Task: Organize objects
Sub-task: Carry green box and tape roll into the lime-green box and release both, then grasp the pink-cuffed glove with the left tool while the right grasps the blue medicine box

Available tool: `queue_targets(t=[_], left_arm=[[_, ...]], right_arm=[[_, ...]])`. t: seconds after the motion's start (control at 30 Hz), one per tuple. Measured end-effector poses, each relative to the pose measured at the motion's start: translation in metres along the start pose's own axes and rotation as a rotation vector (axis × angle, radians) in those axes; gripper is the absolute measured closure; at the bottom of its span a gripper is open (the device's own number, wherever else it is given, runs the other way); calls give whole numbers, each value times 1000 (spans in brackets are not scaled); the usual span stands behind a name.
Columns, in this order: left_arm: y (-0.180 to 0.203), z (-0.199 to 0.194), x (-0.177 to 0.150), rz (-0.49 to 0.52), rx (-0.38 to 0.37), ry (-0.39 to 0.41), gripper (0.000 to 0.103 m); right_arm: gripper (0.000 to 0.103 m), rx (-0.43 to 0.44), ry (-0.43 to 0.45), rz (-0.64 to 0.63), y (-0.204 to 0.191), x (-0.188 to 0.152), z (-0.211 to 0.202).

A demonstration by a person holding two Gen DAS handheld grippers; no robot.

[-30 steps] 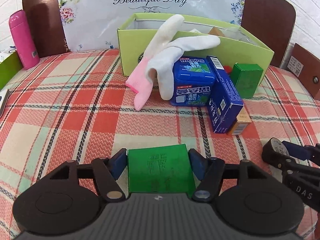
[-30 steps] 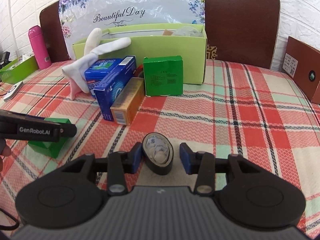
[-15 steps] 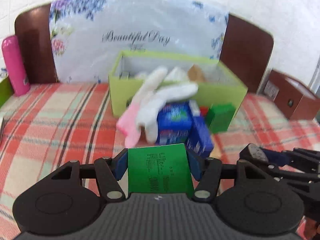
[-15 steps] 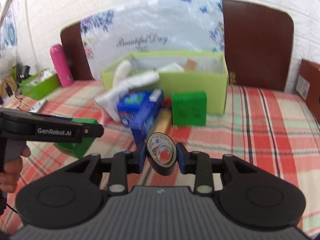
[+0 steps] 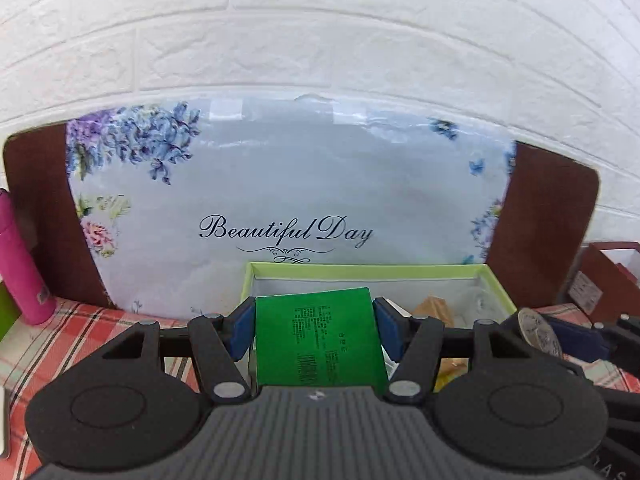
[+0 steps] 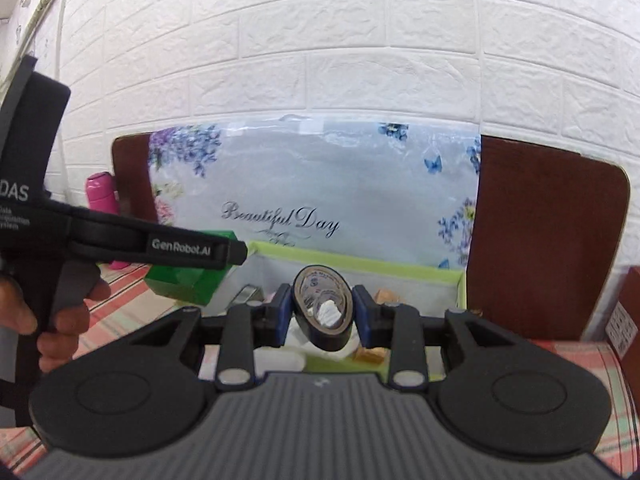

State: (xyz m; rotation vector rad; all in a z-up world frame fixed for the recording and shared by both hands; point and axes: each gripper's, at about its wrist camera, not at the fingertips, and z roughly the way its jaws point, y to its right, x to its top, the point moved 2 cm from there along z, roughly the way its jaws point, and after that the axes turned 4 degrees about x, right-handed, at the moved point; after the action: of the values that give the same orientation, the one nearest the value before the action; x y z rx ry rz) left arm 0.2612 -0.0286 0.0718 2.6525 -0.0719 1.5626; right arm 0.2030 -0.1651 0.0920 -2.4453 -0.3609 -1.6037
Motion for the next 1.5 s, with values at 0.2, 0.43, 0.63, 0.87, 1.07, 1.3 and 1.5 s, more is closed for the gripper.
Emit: queue_targets(t=[0.2, 0.43, 0.63, 0.87, 1.07, 1.3, 1.5], left_arm=[[-1, 47, -4, 37, 37, 8, 30], [-12, 65, -18, 26, 85, -32, 12], [-13, 54, -21, 33, 98, -37, 12], [-4, 21, -15, 45, 93, -5, 12], [2, -9, -18, 41, 72, 10, 12], [3, -35, -31, 22, 54, -12, 12], [0, -47, -46, 19, 81, -44, 12]], right_arm=[[65, -19, -39, -52, 13, -10, 56], [15, -63, -44, -89, 13, -35, 68], [11, -51, -46, -51, 10, -37, 55], [8, -42, 2, -48, -1, -27, 17], [8, -38, 11, -49, -12, -31, -13], [8, -23, -22, -30, -26, -50, -32], [8, -17, -67, 10, -32, -71, -37]])
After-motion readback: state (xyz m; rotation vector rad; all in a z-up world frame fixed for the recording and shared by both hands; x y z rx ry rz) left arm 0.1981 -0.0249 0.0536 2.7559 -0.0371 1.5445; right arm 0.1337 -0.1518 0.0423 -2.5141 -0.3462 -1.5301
